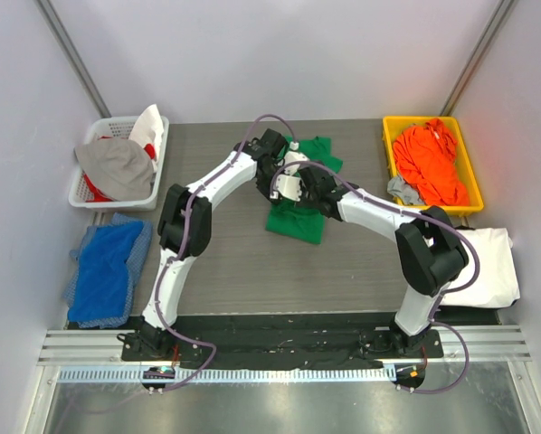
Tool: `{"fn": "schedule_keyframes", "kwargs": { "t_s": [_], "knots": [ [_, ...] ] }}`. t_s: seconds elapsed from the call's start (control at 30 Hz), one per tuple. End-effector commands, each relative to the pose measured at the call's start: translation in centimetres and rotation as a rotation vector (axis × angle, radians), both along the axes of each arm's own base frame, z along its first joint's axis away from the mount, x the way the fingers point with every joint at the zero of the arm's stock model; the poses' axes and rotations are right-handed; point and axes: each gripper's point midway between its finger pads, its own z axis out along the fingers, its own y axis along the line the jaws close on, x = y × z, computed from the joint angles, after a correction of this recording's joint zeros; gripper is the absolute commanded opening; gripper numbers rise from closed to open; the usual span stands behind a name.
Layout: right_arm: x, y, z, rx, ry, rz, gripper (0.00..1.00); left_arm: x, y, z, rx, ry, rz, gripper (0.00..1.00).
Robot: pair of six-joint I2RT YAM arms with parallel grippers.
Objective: Fold and stack the t-shirts
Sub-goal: Fold the tshirt
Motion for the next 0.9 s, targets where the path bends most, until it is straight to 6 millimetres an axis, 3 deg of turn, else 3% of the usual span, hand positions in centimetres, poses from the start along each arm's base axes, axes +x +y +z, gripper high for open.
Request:
{"fn": "schedule_keyframes", "kwargs": {
  "t_s": [0.0,0.03,0.1,0.3,0.43,0.6,0.73,0.87],
  "knots": [
    [2.7,0.9,2.1,0.052,-0.093,-0.024,0.24,2.4,-0.7,1.1,-0.019,-0.091,0.019,0.24],
    [3.1,0.9,2.3,0.057,-0.102,-0.028,0.25,2.6,-0.7,1.2,-0.019,-0.096,0.029,0.31],
    [3.4,0.8,1.9,0.053,-0.100,-0.036,0.30,3.4,-0.7,1.3,-0.019,-0.123,0.046,0.31],
    [4.7,0.7,2.0,0.042,-0.124,-0.057,0.30,5.6,-0.7,2.1,-0.021,-0.197,0.092,0.36],
    [5.6,0.0,1.9,0.035,-0.138,-0.081,0.30,6.7,-0.8,2.9,-0.026,-0.229,0.112,0.52],
    [6.1,-0.5,2.2,0.026,-0.153,-0.100,0.32,7.5,-0.7,3.9,-0.031,-0.266,0.137,0.60],
    [6.3,-0.6,3.0,0.036,-0.172,-0.113,0.41,8.2,-0.2,5.9,-0.057,-0.319,0.171,0.64],
    [6.0,-0.8,4.6,0.055,-0.189,-0.124,0.42,8.6,0.6,7.8,-0.073,-0.374,0.208,0.70]
  ]
}}
